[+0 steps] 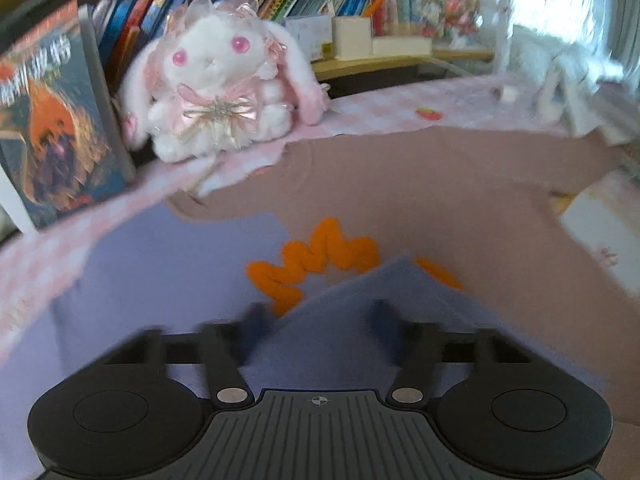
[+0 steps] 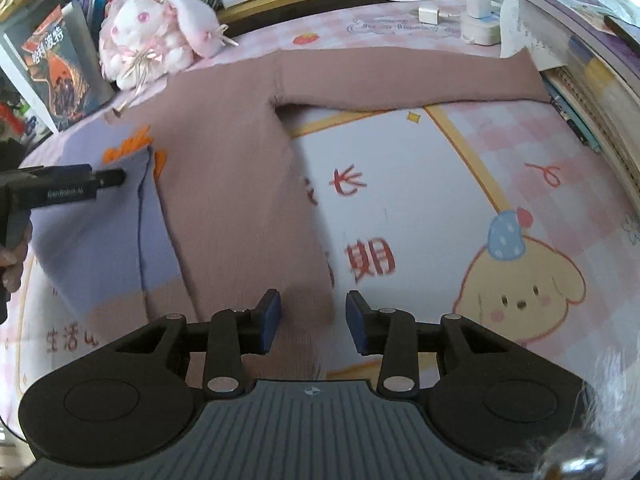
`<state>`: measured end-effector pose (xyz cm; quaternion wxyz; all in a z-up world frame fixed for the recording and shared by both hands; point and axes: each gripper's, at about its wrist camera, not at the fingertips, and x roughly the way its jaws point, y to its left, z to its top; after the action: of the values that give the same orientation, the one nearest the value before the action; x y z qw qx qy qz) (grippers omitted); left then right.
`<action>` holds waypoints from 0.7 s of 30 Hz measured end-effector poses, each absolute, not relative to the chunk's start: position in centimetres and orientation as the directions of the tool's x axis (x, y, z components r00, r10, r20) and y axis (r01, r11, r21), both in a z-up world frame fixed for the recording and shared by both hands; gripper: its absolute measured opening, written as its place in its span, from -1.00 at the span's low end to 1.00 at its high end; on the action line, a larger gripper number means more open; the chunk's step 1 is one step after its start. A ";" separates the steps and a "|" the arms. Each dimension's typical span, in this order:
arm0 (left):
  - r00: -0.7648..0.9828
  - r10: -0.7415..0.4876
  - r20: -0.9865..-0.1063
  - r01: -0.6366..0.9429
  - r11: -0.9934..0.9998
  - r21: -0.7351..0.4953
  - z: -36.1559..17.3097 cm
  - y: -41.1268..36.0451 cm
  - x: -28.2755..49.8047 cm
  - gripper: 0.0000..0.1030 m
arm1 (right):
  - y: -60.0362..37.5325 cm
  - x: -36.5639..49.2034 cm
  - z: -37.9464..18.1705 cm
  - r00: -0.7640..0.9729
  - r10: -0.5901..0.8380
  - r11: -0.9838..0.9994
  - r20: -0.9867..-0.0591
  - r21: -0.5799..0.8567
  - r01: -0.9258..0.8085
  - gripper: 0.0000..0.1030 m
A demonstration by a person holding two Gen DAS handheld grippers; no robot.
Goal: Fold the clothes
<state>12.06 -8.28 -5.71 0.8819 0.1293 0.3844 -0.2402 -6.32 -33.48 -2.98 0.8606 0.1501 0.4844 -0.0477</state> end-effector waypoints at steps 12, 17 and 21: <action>0.522 -0.540 -0.660 0.508 0.818 -0.268 -0.5 8.6 -6.2 -0.90 | -32.9 -8.9 -2.9 0.545 0.027 0.935 -0.838 0.214 0.284 -0.44; 0.446 -0.440 -0.779 0.359 0.886 -0.294 -3.5 12.6 -9.1 -0.71 | -32.6 -9.8 -2.9 0.545 0.005 0.927 -0.838 0.208 0.312 -0.41; 0.520 -0.409 -0.750 0.270 0.912 -0.310 -3.7 13.3 -8.3 0.21 | -32.2 -10.2 -2.9 0.541 -0.004 0.931 -0.841 0.194 0.308 -0.41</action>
<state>-8.27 13.26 -3.68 0.8684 -0.0774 0.4491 -0.1955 -10.20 -32.16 -2.92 0.8629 0.1618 0.4702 -0.0903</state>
